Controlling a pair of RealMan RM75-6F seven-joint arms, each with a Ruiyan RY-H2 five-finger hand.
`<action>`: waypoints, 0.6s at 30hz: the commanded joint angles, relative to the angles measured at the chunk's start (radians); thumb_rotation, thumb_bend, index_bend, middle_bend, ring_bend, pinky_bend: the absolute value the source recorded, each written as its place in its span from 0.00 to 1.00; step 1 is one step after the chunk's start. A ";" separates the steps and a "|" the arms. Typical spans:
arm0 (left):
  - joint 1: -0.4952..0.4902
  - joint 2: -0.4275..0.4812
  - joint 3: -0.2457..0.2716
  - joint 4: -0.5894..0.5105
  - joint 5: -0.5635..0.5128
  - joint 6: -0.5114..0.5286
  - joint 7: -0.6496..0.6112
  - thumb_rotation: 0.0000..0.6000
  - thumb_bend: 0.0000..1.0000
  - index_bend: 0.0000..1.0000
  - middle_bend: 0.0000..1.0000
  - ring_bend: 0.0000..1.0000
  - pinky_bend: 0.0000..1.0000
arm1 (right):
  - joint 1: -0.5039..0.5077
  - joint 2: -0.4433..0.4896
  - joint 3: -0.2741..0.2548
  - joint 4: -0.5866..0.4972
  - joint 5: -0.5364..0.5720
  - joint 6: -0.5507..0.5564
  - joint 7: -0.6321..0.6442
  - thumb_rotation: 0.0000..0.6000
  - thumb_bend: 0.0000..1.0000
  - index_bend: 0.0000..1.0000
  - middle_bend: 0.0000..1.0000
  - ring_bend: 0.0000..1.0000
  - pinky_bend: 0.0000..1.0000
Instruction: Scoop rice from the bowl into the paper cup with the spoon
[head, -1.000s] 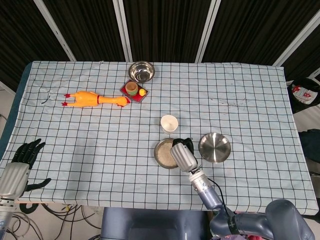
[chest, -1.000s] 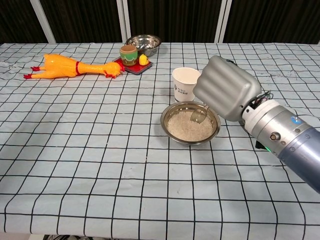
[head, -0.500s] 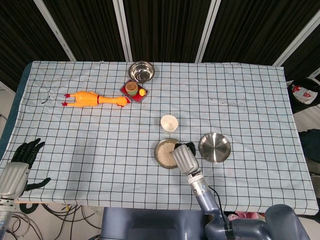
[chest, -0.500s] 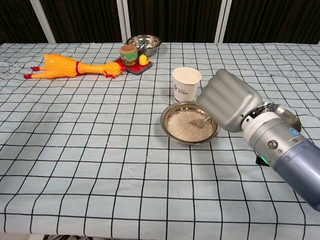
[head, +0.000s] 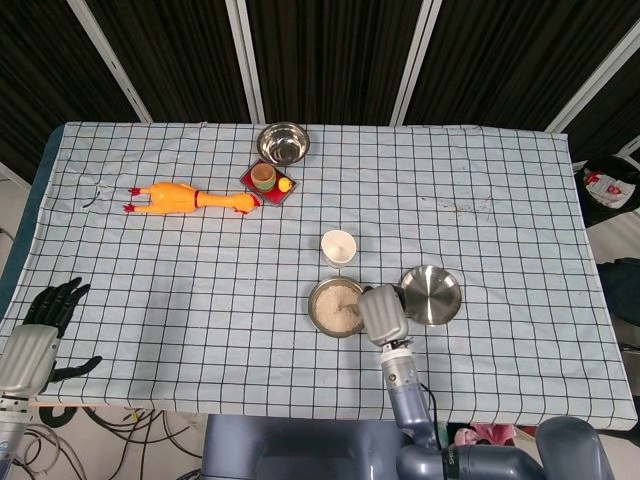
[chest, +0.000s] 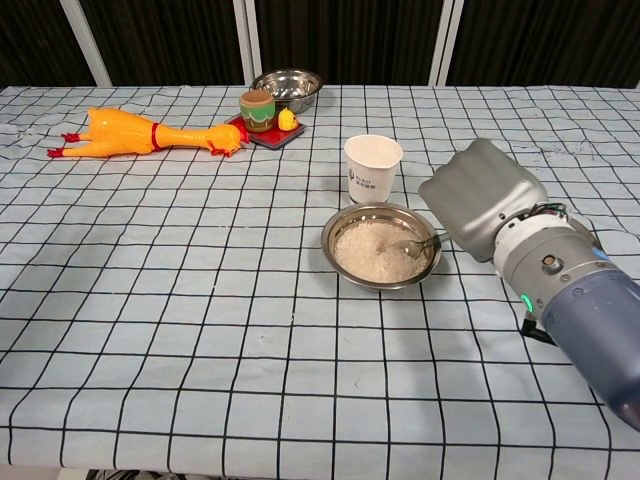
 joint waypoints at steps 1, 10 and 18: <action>0.000 0.000 0.000 -0.001 -0.001 -0.001 0.000 1.00 0.00 0.00 0.00 0.00 0.00 | -0.005 0.001 0.015 -0.024 0.032 0.008 -0.001 1.00 0.51 0.72 1.00 1.00 1.00; 0.000 0.000 0.000 -0.002 -0.003 -0.002 0.000 1.00 0.00 0.00 0.00 0.00 0.00 | -0.003 0.003 0.051 -0.096 0.126 0.037 0.002 1.00 0.52 0.72 1.00 1.00 1.00; 0.000 -0.001 0.000 -0.001 -0.003 -0.001 0.002 1.00 0.00 0.00 0.00 0.00 0.00 | 0.018 0.009 0.045 -0.121 0.141 0.057 -0.006 1.00 0.52 0.72 1.00 1.00 1.00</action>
